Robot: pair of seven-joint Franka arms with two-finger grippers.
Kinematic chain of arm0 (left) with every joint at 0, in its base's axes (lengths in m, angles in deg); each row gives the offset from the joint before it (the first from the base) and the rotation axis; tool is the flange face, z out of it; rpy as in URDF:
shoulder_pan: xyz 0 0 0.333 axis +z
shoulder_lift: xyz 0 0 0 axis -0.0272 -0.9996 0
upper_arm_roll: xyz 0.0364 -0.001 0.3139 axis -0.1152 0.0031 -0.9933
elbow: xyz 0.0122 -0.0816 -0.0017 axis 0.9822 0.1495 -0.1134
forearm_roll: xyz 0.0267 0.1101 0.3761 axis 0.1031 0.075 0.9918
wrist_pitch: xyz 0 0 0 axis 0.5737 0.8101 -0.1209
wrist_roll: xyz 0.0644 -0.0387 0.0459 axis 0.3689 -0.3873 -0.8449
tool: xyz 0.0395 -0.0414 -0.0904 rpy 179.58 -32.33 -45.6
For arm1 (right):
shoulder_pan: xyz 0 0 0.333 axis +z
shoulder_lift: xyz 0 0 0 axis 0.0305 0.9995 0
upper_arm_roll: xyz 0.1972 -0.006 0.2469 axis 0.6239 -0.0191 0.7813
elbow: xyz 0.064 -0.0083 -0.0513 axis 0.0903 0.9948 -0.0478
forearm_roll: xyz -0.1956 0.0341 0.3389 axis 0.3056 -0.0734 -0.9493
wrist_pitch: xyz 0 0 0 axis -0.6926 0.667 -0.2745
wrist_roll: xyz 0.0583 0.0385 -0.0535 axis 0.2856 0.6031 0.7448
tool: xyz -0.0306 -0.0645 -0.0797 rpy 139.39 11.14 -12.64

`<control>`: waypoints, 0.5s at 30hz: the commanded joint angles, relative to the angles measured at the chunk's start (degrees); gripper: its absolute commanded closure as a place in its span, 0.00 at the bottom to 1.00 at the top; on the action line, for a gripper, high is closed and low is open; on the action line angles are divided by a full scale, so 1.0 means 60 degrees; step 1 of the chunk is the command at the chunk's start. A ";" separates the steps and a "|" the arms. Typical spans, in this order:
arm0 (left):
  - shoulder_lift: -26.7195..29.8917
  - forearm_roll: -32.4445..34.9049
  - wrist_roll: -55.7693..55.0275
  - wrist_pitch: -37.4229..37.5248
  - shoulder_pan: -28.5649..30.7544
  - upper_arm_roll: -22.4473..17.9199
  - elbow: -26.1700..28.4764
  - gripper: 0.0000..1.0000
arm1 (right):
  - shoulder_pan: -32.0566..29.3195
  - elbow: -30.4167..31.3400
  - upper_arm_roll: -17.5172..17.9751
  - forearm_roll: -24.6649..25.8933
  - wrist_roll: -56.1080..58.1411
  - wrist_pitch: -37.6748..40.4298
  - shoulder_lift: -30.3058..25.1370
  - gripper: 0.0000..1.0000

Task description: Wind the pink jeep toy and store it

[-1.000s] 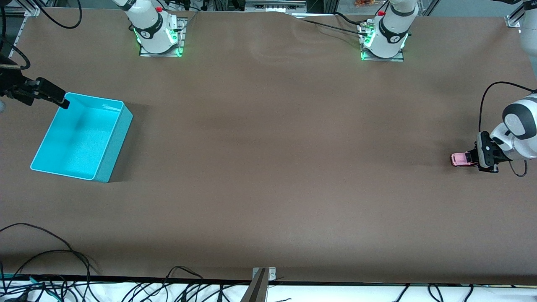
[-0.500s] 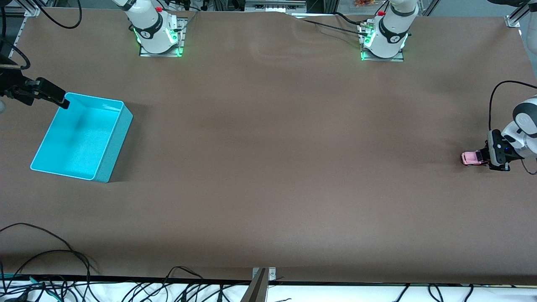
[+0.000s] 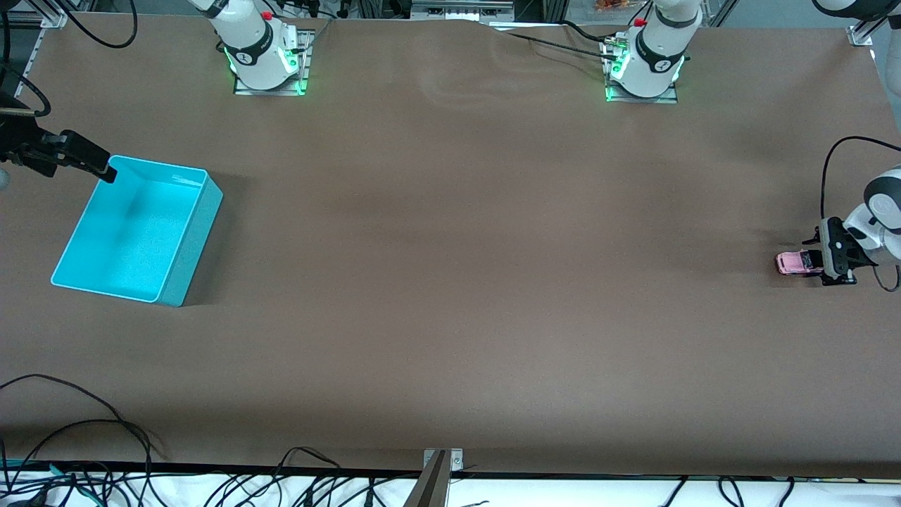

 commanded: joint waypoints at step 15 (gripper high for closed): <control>0.1002 0.0111 -0.1772 0.3819 -0.0937 0.0038 -0.1848 0.00 | -0.0005 -0.0149 0.0009 -0.0037 -0.0015 0.0070 -0.0009 0.00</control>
